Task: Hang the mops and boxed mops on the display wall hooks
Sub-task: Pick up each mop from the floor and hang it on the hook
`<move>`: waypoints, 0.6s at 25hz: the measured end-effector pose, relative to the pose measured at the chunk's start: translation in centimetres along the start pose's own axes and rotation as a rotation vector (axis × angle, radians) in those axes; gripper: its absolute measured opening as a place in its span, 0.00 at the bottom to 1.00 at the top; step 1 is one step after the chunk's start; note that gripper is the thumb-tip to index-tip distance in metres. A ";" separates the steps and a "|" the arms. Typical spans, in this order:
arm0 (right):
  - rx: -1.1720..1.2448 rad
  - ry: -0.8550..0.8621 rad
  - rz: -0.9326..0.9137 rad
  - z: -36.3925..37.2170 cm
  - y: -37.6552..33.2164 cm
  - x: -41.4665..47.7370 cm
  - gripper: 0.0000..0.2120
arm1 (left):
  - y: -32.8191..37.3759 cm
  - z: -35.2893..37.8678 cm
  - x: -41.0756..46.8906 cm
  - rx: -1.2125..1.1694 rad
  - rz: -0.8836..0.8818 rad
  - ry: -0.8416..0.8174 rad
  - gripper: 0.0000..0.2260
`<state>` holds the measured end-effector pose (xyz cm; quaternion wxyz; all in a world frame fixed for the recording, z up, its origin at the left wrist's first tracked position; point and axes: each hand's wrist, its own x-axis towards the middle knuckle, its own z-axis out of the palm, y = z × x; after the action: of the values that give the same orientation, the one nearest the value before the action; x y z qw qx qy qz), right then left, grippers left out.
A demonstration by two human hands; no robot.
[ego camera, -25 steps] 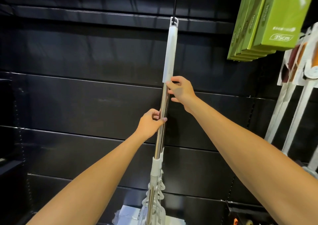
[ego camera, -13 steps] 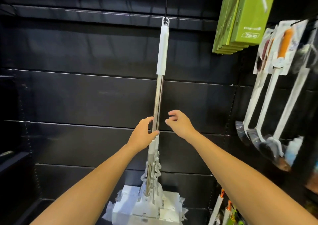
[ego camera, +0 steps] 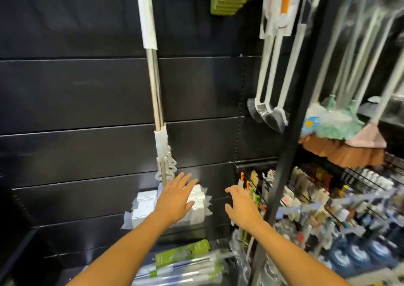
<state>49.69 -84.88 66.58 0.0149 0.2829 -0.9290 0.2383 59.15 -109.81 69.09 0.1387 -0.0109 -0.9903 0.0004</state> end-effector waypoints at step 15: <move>-0.165 0.101 0.432 -14.3 27.7 -37.0 0.23 | 44.6 6.3 -3.9 -0.128 0.450 -0.163 0.30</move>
<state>64.45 -39.17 61.25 0.0333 0.0632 -0.9823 0.1733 62.15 -65.30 61.80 0.0539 -0.2400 -0.9688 -0.0307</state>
